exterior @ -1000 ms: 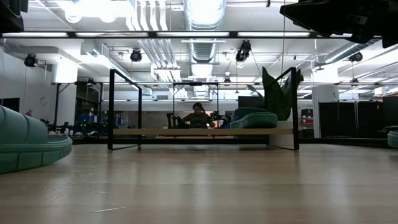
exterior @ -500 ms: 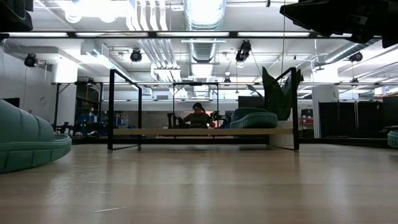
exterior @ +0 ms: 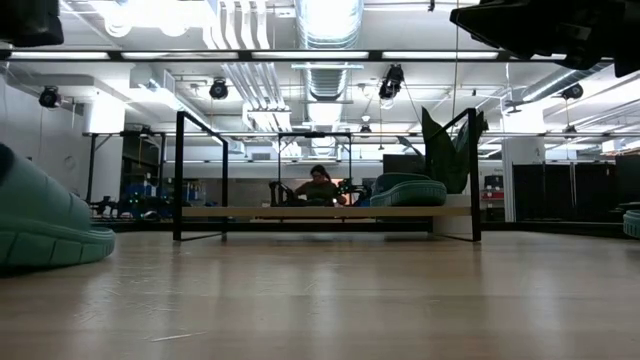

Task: Pick and place slides into the shelf
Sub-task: Put the green slipper on the shelf

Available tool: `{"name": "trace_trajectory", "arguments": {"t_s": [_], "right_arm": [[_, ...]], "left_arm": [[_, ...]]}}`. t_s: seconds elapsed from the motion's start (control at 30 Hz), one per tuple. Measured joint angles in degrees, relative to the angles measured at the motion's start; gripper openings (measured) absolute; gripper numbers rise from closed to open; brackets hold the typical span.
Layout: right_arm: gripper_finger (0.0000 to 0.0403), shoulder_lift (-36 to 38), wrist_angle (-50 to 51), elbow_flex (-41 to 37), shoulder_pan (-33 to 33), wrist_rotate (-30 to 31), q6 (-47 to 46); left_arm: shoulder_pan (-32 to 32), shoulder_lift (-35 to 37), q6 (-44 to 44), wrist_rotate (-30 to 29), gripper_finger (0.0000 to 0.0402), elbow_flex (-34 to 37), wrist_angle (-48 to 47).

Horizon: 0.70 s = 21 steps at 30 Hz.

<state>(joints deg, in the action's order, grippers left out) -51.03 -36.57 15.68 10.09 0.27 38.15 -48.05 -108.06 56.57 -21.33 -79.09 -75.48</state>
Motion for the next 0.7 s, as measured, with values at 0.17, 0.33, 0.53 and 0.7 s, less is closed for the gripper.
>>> {"name": "trace_trajectory", "arguments": {"t_s": [0.17, 0.33, 0.53, 0.7], "right_arm": [[0.0054, 0.00, 0.03, 0.00, 0.00, 0.00, 0.00], [0.0054, 0.00, 0.12, 0.00, 0.00, 0.00, -0.15], [0.0054, -0.01, 0.36, 0.00, 0.00, 0.00, -0.17], [0.0054, -0.01, 0.34, 0.00, 0.00, 0.00, -0.14]], "left_arm": [[1.52, 1.65, -0.48, -0.26, 0.0001, -0.24, -1.96], [2.36, 2.84, -2.00, -1.95, 0.0001, -1.08, -3.20], [2.82, 4.17, -2.05, -3.51, 0.0001, -3.69, -3.09], [2.79, 5.34, -3.35, -9.17, 0.0000, -5.54, -3.06]]}}
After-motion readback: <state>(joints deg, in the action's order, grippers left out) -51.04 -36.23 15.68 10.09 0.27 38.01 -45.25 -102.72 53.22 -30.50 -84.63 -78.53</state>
